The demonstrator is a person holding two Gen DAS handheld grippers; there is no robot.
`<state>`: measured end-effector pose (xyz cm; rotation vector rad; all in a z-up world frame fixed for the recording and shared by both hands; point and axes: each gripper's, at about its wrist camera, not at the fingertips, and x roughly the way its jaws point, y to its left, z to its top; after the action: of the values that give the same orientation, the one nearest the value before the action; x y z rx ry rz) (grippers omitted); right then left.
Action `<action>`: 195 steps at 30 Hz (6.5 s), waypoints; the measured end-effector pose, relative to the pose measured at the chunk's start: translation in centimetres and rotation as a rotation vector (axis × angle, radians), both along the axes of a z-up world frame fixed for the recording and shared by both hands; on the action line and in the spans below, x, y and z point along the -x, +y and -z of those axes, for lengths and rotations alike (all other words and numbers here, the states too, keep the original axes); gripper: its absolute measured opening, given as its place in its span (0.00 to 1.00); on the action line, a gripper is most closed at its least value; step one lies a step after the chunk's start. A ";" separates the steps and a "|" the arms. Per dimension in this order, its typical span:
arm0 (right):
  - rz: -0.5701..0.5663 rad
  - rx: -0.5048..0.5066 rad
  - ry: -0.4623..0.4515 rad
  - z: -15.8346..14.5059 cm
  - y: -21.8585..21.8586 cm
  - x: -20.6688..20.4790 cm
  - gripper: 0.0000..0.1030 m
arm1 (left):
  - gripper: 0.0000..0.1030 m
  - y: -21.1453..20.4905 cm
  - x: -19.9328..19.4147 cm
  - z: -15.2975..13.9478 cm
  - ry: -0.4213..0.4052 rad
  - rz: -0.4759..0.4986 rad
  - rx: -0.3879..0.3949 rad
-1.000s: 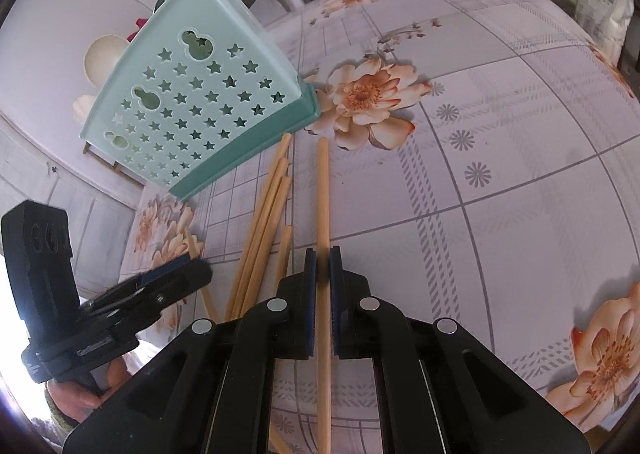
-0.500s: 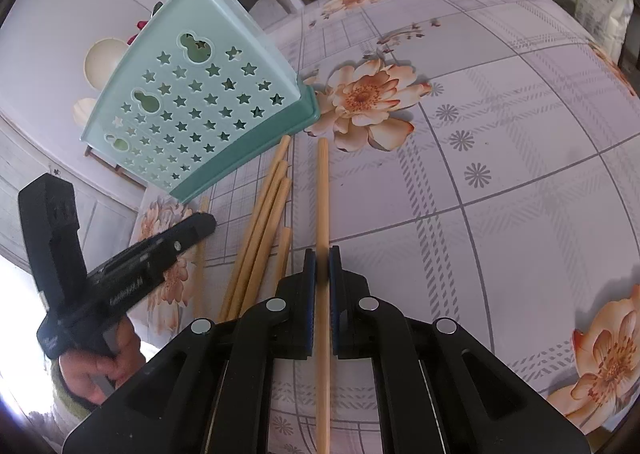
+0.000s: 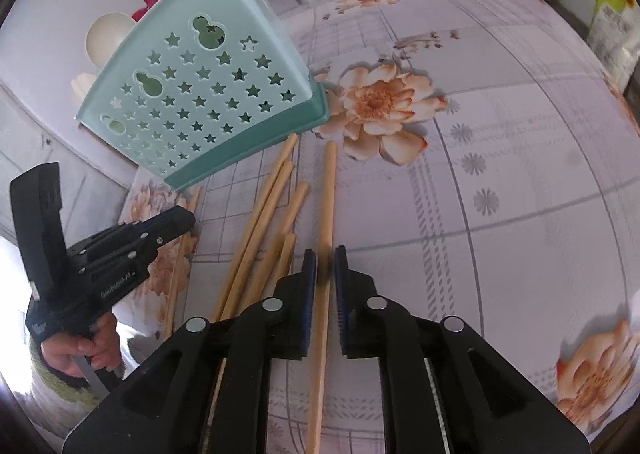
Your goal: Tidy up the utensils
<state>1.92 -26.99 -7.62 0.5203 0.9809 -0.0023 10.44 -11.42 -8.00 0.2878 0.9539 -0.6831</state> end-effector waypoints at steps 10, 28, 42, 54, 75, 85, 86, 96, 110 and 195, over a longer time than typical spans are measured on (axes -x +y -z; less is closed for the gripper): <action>-0.026 0.159 0.006 -0.7 1.0 -3.5 0.10 | 0.10 -1.3 -0.6 0.4 -0.045 -0.002 -0.025; 0.071 0.069 -0.118 -3.2 -2.3 -0.6 0.04 | 0.05 5.4 -0.2 -6.8 -0.084 -0.106 0.285; 0.109 0.044 -0.139 -3.6 -2.1 0.4 0.04 | 0.05 8.6 3.3 -18.0 -0.276 -0.039 0.566; 0.107 0.031 -0.152 -3.8 -2.2 0.5 0.04 | 0.05 7.6 3.6 -24.4 -0.384 0.024 0.695; 0.097 -0.028 -0.161 -3.1 -2.6 0.3 0.04 | 0.04 4.0 -0.9 -26.3 -0.628 -0.112 0.697; 0.093 -0.044 -0.178 -3.6 -3.0 0.7 0.04 | 0.05 2.3 -3.2 -20.5 -0.547 -0.116 0.567; 0.093 -0.045 -0.180 -3.7 -3.1 0.7 0.04 | 0.05 2.3 -3.2 -20.2 -0.536 -0.115 0.565; 0.098 -0.058 -0.208 -5.0 -3.5 1.4 0.04 | 0.28 4.8 -1.6 -19.6 -0.489 -0.129 0.597; 0.043 0.007 -0.484 -16.5 -4.2 2.3 0.04 | 0.32 9.9 5.2 -14.9 -0.320 -0.055 0.591; 0.093 0.138 -0.036 0.2 -0.9 2.2 0.04 | 0.32 -6.0 7.9 -1.8 -0.029 0.293 0.127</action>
<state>-0.28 -27.86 -7.84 0.4372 0.9137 -0.1425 2.51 -17.44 -6.21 0.3275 0.8439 -1.0017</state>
